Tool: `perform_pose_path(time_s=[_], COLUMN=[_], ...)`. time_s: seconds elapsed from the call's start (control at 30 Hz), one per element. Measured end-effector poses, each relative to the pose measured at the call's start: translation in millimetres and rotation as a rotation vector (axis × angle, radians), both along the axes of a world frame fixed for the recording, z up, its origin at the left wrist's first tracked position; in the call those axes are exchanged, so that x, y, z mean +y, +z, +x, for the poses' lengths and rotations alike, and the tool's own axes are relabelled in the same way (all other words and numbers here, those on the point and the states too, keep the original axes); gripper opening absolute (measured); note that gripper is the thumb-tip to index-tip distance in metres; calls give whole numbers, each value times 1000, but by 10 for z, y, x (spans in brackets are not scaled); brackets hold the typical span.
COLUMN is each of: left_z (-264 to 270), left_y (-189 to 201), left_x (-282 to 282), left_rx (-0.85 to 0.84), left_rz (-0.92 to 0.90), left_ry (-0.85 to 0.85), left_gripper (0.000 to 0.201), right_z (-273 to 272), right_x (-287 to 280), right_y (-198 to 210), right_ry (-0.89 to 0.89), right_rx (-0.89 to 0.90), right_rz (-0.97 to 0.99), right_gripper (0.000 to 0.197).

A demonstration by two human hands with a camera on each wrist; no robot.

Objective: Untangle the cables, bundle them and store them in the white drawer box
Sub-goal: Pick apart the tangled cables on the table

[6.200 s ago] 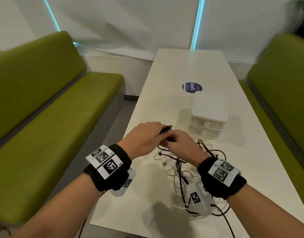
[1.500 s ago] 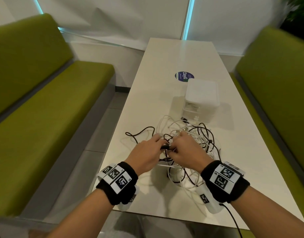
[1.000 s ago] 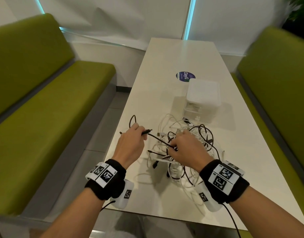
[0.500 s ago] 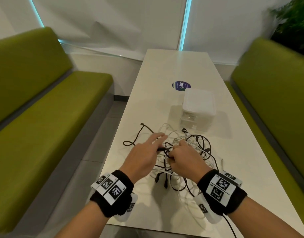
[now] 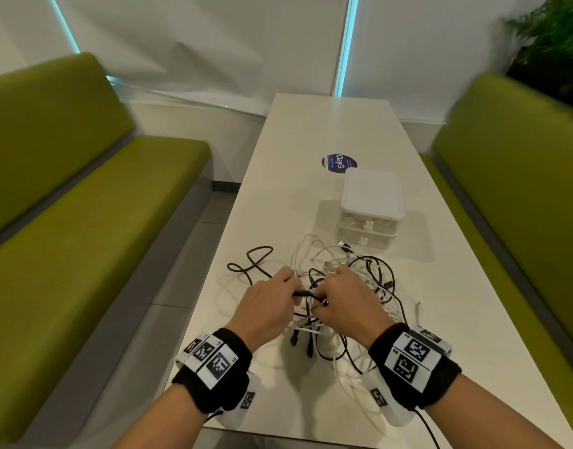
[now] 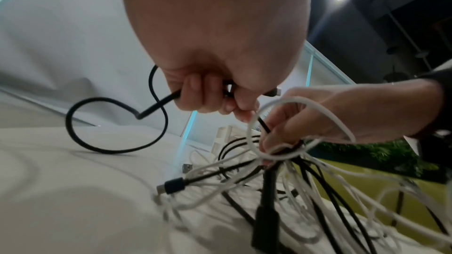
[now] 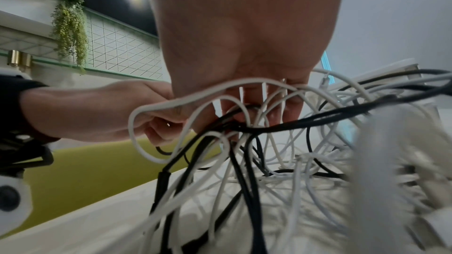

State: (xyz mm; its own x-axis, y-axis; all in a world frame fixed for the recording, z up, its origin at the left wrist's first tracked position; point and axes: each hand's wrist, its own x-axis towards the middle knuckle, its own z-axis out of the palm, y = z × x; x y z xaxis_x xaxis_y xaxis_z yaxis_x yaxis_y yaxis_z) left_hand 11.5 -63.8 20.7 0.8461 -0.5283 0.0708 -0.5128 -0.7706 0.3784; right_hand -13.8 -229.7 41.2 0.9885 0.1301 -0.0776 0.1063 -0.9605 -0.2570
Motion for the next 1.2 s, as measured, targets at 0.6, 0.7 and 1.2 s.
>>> perform_pose_path(time_s=[0.6, 0.7, 1.2], left_z=[282, 225, -48], left_y=[36, 28, 67], left_x=[278, 247, -100], left_rx=[97, -29, -37], left_rz=[-295, -210, -65], left_ry=[372, 266, 63], left_gripper=[27, 25, 20], right_z=[27, 35, -40], right_x=[-136, -109, -54], right_y=[54, 0, 13], right_ry=[7, 6, 49], right_rx=[-19, -39, -92], right_rz=[29, 19, 45], right_gripper=[33, 35, 19])
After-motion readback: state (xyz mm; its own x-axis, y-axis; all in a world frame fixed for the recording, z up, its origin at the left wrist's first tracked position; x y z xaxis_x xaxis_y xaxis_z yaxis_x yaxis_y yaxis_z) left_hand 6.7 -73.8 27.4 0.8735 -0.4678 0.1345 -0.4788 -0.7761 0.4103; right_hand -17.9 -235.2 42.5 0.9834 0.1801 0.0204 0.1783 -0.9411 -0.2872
